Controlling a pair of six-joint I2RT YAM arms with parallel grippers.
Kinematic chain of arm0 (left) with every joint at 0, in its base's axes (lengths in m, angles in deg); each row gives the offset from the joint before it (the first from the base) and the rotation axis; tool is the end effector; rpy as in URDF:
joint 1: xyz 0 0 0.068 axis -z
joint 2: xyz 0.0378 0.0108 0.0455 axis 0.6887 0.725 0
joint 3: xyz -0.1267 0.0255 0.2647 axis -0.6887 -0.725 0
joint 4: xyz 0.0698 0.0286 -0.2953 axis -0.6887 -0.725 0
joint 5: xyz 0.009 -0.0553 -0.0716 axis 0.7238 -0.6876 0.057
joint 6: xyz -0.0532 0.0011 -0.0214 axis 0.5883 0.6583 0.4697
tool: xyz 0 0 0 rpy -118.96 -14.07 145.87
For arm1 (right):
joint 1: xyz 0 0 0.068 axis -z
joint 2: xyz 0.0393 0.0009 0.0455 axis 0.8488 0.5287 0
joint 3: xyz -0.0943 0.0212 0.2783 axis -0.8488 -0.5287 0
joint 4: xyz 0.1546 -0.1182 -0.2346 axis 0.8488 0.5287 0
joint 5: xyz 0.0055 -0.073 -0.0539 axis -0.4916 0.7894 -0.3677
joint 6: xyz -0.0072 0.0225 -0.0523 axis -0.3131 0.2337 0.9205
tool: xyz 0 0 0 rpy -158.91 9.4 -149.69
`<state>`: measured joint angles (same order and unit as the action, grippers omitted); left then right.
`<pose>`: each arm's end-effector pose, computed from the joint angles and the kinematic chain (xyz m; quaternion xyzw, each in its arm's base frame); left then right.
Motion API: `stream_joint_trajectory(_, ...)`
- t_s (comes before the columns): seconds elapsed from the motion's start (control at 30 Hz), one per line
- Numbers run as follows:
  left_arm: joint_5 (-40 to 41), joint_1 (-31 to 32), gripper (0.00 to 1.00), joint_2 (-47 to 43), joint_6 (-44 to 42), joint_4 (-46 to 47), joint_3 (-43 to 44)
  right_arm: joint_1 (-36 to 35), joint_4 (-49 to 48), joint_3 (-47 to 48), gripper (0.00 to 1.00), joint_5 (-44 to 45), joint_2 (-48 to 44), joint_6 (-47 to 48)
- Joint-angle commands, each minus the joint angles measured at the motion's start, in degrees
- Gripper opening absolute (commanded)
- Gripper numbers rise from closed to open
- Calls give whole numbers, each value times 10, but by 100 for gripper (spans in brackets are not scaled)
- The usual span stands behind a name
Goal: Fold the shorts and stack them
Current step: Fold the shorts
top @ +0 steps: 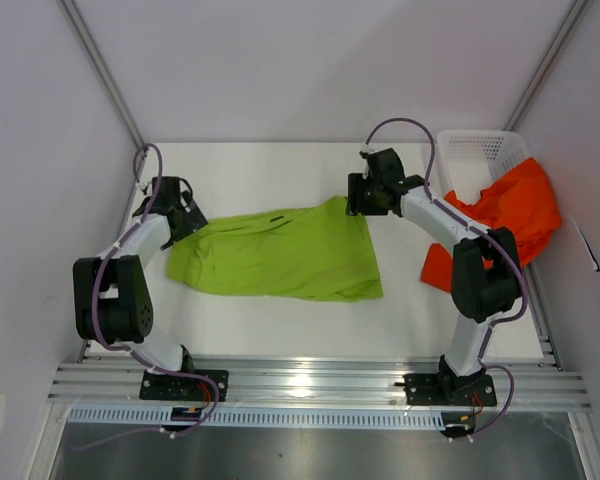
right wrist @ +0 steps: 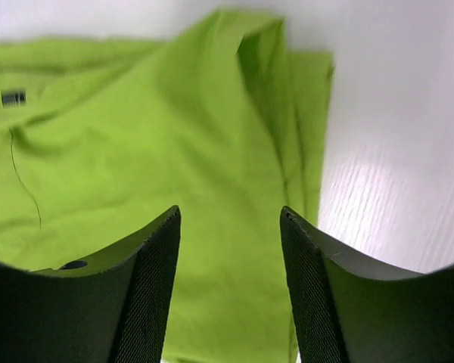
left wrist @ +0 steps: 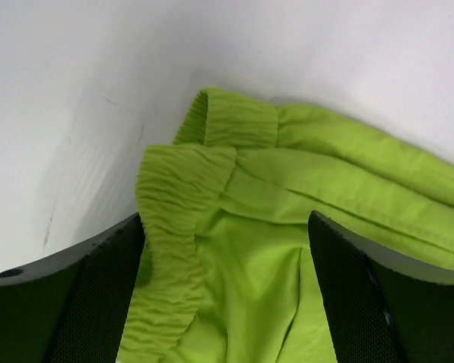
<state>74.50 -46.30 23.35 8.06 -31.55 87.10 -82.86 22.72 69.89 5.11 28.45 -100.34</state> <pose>0.3680 0.0267 0.2044 -0.2813 0.9046 0.0363 0.3181 0.4157 0.1941 0.2478 -0.0870 0.9345 0.1414 0.3149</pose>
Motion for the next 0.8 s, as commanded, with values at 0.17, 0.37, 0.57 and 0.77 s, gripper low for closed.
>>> stream_joint_trajectory(0.17,-50,-42,89,-12,-13,61,11,27,-45,114,59,-32,106,78)
stream_joint_trajectory(0.37,-85,-56,88,-10,-9,100,-9,44,-47,185,57,-77,194,76)
stream_joint_trajectory(0.57,-137,-87,87,-3,4,130,-26,53,-72,214,49,-127,230,69)
stream_joint_trajectory(0.77,-176,-110,82,9,11,160,-42,82,-85,191,0,-158,222,38)
